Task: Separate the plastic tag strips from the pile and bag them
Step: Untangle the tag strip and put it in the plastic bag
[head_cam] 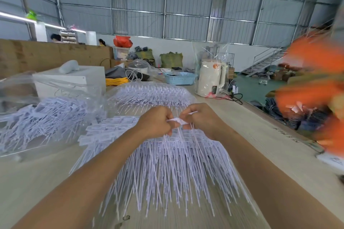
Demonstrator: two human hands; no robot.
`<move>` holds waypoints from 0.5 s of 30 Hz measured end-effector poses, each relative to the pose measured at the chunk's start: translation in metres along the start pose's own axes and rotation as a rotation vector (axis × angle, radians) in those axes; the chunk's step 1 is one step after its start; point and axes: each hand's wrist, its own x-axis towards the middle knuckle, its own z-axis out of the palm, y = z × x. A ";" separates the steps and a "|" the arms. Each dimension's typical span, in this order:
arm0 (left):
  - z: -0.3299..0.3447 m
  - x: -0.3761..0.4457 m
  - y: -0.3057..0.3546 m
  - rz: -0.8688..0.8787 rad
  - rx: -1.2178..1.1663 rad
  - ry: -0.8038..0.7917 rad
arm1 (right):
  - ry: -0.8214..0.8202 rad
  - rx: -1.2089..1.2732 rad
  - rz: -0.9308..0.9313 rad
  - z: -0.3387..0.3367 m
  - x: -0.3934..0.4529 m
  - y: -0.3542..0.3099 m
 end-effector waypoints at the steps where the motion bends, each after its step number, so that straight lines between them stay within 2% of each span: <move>1: 0.000 0.001 0.001 -0.001 0.011 0.010 | -0.008 0.020 0.017 0.001 0.000 0.001; 5: 0.001 0.002 0.003 -0.020 0.046 0.011 | -0.036 0.047 0.017 0.001 0.000 0.005; 9: 0.004 0.003 0.003 -0.033 0.051 0.080 | 0.025 -0.126 -0.099 0.002 0.001 0.008; 15: 0.001 0.004 0.006 -0.102 -0.288 0.057 | 0.120 -0.233 -0.209 0.010 0.000 0.014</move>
